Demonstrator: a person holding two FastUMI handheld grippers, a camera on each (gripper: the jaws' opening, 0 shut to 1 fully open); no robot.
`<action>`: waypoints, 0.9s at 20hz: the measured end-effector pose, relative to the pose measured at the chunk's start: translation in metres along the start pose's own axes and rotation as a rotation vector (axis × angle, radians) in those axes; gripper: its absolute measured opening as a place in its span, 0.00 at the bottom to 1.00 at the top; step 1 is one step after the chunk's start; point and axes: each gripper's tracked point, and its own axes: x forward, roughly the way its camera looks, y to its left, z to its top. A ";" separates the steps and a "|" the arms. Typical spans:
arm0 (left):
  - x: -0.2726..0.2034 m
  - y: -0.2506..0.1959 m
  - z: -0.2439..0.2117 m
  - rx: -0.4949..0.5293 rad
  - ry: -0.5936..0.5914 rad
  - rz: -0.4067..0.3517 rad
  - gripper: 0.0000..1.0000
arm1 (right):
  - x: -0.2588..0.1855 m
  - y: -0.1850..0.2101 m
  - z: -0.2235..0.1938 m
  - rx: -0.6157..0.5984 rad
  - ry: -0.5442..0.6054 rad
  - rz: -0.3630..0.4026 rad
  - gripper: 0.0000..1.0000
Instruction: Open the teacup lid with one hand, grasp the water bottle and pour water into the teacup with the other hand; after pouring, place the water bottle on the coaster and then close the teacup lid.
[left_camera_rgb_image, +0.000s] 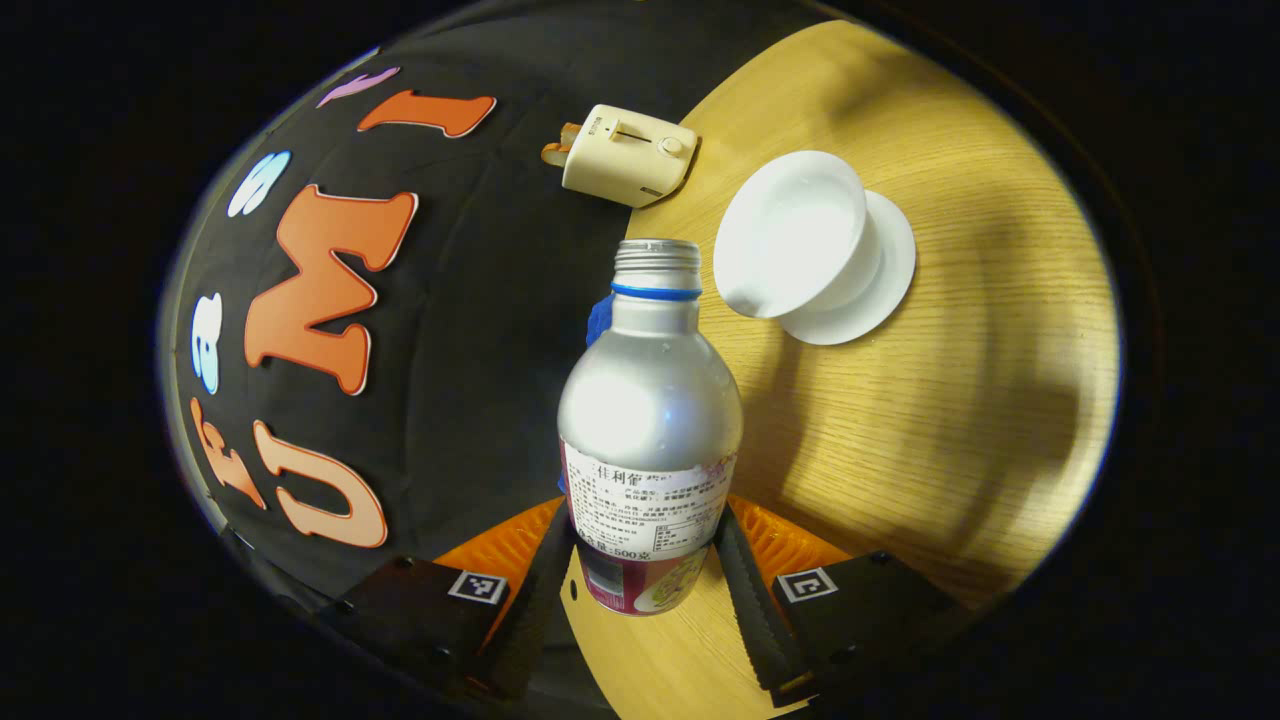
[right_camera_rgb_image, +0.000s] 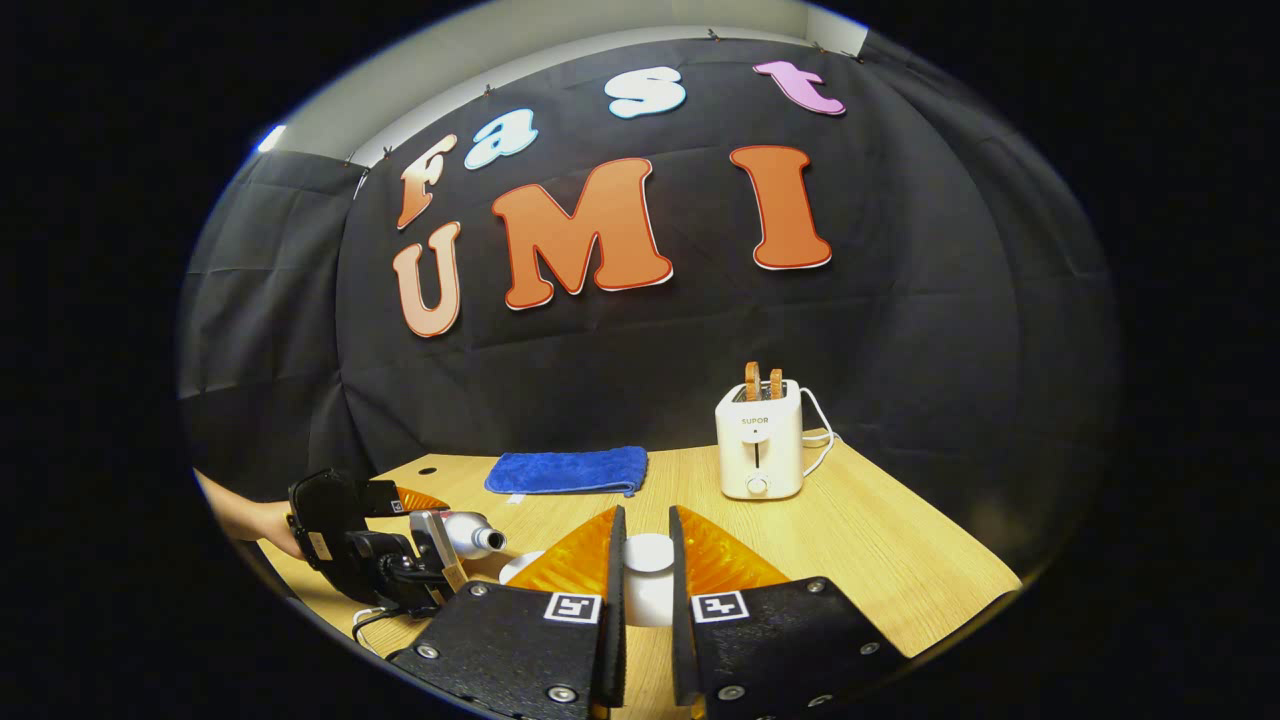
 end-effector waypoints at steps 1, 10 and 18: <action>0.000 0.001 0.002 0.027 -0.001 0.002 0.82 | -0.001 -0.002 -0.001 0.000 0.002 -0.002 0.18; 0.003 0.010 0.005 0.231 0.003 0.002 0.83 | -0.004 -0.009 -0.010 0.002 0.020 0.000 0.19; 0.006 0.025 0.011 0.385 -0.005 0.035 0.82 | -0.007 -0.009 -0.013 -0.008 0.027 0.011 0.19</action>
